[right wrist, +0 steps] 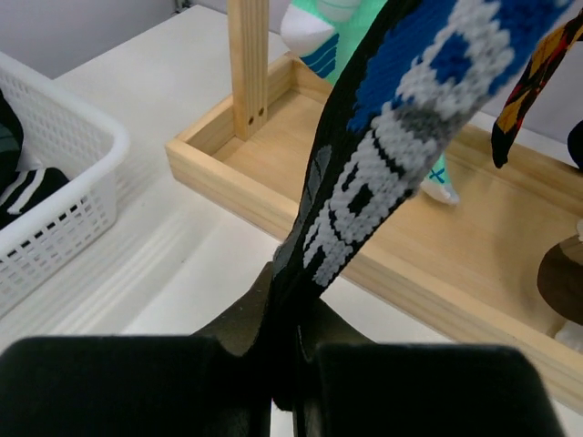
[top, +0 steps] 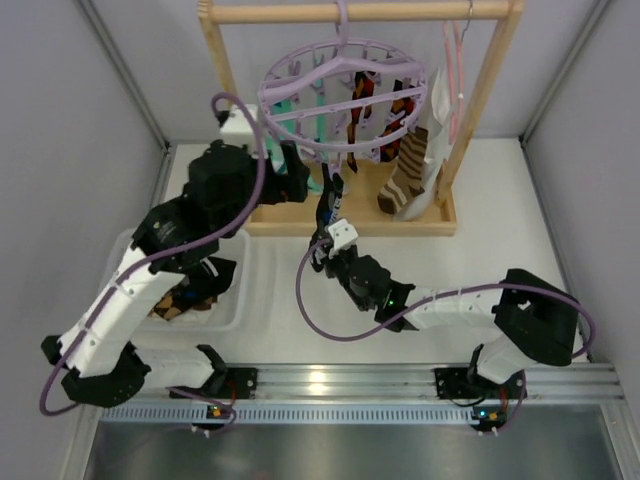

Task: Remove the socks clipped to the hanger

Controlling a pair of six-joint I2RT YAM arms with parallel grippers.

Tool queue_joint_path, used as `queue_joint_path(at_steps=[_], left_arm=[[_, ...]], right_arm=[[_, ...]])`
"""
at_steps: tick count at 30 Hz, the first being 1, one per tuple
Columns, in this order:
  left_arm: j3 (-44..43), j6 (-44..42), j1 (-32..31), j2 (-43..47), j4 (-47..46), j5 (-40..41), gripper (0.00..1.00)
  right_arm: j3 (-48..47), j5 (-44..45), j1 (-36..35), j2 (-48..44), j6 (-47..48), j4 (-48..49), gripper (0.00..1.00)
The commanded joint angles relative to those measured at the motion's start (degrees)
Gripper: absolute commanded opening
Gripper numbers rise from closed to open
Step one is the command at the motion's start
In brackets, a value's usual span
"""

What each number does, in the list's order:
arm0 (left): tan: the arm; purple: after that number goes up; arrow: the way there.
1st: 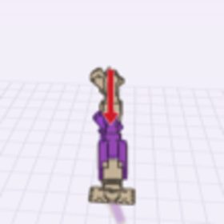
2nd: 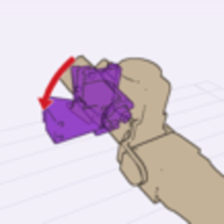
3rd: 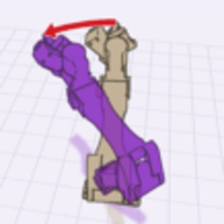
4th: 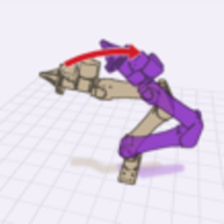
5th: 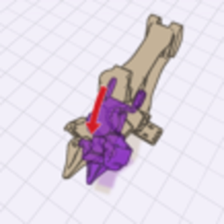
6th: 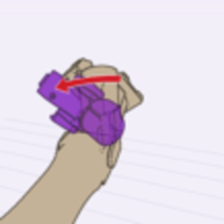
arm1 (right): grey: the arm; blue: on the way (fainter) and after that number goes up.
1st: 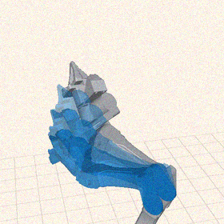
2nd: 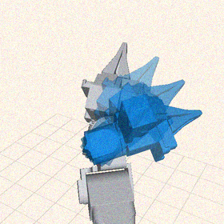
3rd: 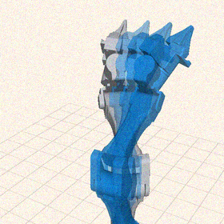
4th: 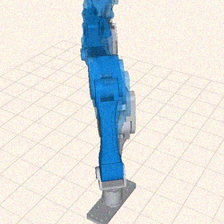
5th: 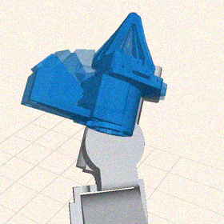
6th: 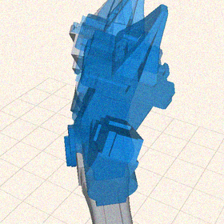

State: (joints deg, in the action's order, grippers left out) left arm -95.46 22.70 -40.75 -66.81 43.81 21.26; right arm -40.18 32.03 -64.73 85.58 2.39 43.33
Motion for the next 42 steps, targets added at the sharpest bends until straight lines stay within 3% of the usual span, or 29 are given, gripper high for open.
queue_joint_path(at_steps=[1, 3, 10, 18, 27, 34, 38, 42], left_arm=[[-6.0, -6.3, -11.7, -7.1, 0.0, 19.7, 0.99], [-9.2, -8.1, -16.0, -9.6, 0.0, 24.8, 0.99], [-16.4, -11.6, -18.0, -19.7, -0.2, 30.9, 0.97], [-18.7, -13.0, -18.0, -23.0, -0.5, 37.2, 0.83], [-19.1, -12.1, -16.6, -25.7, -0.7, 37.1, 0.63], [-19.3, -11.4, -15.2, -26.7, -0.7, 37.3, 0.59], [-19.6, -11.2, -14.8, -26.7, -0.7, 36.8, 0.25], [-19.8, -11.0, -14.6, -27.0, -0.7, 36.1, 0.17]], right_arm=[[-4.5, 7.5, -2.4, 1.9, 0.2, 2.5, 0.00], [-6.0, 5.4, -2.6, 2.7, -0.3, 1.1, 0.00], [-8.7, 4.2, -3.2, 4.2, -1.2, -1.5, 0.00], [-7.1, 3.0, -3.7, 2.8, -2.0, -1.3, 0.00], [-7.5, 2.9, -4.4, 2.0, -2.0, -2.0, 0.00], [-7.8, 3.0, -5.1, 1.5, -1.8, -2.5, 0.00], [-7.4, 3.3, -5.3, 1.2, -1.9, -2.3, 0.00], [-6.2, 3.9, -5.4, 0.4, -2.0, -1.9, 0.00]])
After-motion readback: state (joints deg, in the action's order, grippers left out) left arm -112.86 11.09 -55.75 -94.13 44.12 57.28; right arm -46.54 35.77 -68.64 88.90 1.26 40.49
